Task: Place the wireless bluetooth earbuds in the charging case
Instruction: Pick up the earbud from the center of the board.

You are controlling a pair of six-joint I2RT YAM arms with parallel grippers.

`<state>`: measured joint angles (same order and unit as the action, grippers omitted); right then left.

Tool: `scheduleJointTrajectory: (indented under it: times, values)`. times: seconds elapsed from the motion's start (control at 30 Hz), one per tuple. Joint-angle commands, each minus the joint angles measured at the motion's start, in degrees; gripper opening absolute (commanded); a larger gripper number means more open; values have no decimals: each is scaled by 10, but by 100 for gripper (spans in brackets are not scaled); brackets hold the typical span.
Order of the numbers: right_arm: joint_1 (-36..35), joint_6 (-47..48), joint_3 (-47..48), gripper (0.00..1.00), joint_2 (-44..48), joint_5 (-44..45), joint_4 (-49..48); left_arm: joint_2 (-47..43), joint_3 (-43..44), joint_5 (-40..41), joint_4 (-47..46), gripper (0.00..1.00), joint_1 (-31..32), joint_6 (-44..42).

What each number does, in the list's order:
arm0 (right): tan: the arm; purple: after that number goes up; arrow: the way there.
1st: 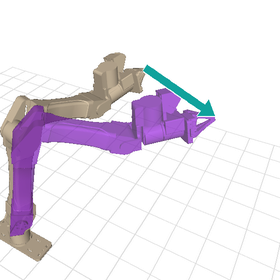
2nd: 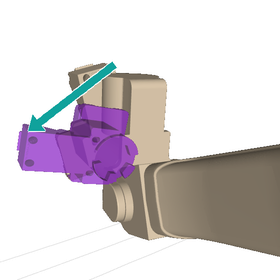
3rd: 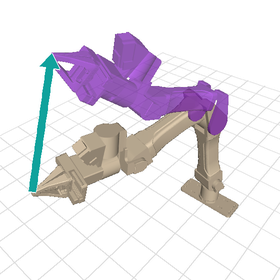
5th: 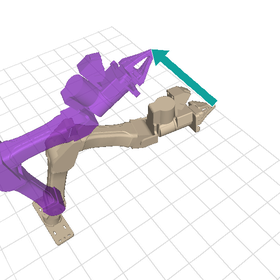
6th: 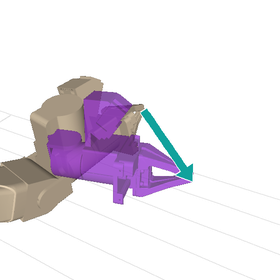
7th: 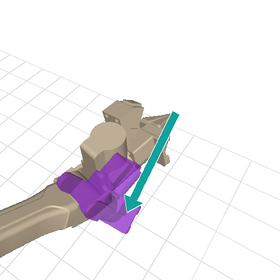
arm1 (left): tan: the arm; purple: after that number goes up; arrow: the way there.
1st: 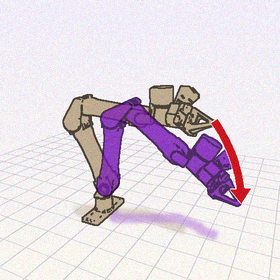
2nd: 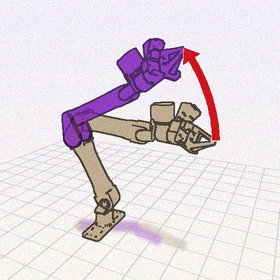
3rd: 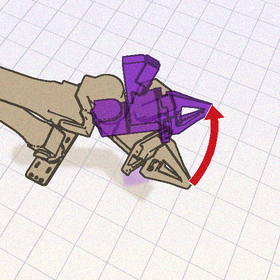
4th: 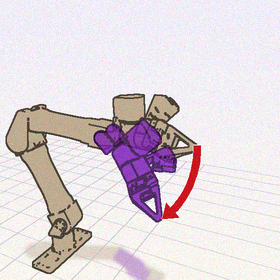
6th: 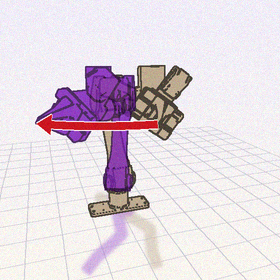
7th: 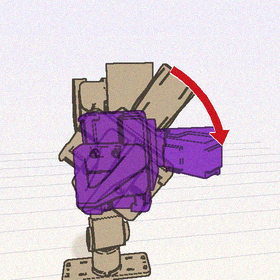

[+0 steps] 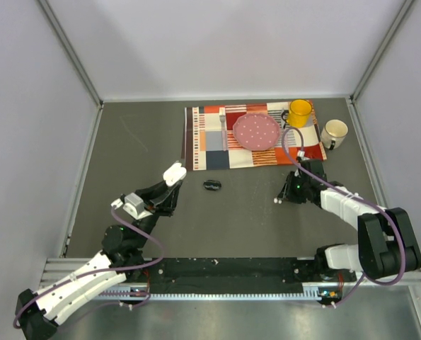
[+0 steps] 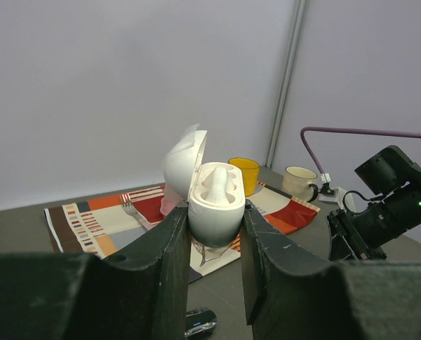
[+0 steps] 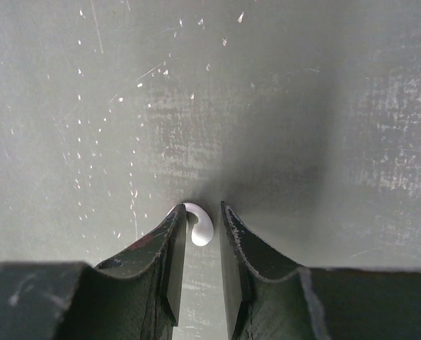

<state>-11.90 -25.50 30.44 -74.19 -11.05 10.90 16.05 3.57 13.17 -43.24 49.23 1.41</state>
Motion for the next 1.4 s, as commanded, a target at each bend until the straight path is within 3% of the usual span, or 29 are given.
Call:
scheduleJointTrajectory:
  times: [0.0, 0.43, 0.83, 1.0, 1.13, 1.37]
  values:
    - [-8, 8, -5, 25, -6, -3, 4, 2, 5, 1, -25, 0, 2, 1]
    - [-10, -12, -11, 18, -15, -9, 4, 6, 3, 1, -27, 0, 1, 3]
    - [-22, -29, -17, 18, -5, -6, 11, 6, 1, 4, -28, 0, 2, 6]
    - [-25, -39, -20, 1, -4, -12, 5, 5, 1, 3, -27, 0, 1, 4]
    - [-30, -56, -31, 0, 3, -29, -17, 3, 0, 3, -26, 0, 2, 5]
    - [-72, -92, -52, 0, 38, 25, -35, 5, 0, 5, -27, 0, 1, 5]
